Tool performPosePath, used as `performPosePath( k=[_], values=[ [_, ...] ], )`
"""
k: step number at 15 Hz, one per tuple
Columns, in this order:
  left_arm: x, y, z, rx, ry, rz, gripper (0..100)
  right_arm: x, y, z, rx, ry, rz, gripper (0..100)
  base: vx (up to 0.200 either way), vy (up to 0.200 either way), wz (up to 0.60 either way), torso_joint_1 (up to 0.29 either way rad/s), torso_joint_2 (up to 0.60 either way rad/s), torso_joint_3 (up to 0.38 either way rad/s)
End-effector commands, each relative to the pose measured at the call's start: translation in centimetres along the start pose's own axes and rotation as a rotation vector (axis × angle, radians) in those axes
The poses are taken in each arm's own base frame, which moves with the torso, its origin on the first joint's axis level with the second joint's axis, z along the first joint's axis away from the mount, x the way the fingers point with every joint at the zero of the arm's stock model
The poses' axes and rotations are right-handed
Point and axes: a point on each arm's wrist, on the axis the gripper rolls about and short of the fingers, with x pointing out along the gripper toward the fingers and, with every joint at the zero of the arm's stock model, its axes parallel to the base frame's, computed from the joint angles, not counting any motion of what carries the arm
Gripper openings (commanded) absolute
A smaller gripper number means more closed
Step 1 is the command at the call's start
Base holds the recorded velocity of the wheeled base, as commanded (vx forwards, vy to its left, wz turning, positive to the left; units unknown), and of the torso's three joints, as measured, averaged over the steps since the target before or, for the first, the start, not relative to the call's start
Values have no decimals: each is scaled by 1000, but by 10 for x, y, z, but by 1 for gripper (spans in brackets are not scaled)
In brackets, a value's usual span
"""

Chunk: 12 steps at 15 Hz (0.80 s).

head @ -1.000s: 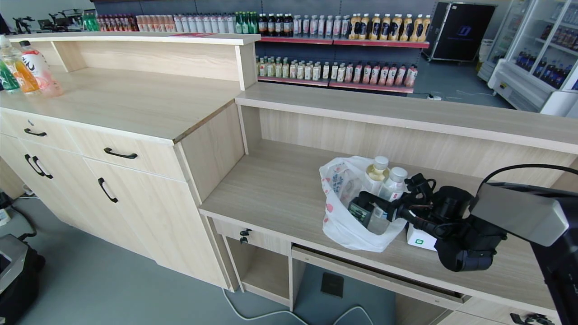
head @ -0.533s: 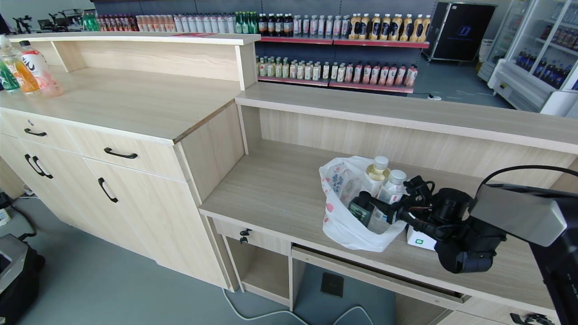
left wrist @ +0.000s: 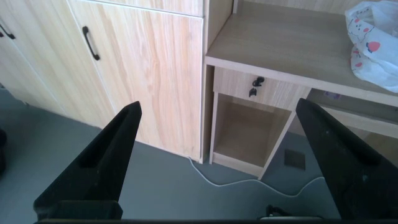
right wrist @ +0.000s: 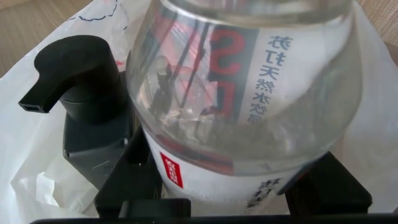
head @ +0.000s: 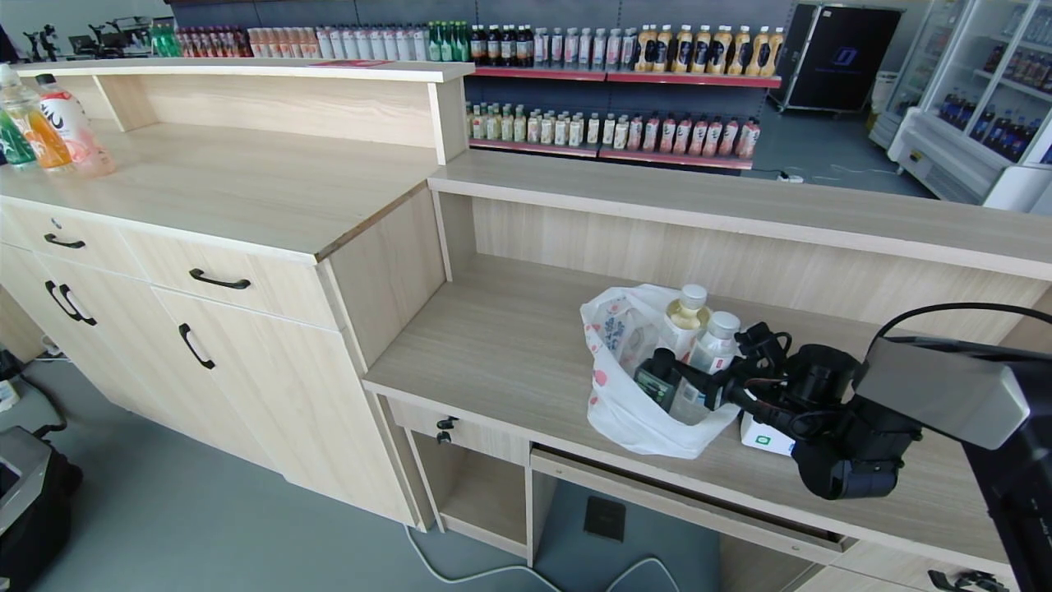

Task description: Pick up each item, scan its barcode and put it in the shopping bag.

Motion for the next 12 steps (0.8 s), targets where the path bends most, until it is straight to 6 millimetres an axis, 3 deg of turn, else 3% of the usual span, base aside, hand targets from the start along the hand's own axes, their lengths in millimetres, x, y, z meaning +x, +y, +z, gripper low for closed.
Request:
performPosePath(
  k=[1,5,6,12],
  values=[
    [0,0,0,0,-1,0,100,0,0,-1,2,2,1,0,0,0,0,0,0,0],
    [0,0,0,0,-1,0,100,1,1,-2,3,8,3,0,0,0,0,0,0,0],
    [0,0,0,0,-1,0,100,1,0,-1,5,8,2,100,0,0,0,0,0,0],
    [0,0,0,0,-1,1,100,2,-3,12,15,-20,-3,100,0,0,0,0,0,0]
  ],
)
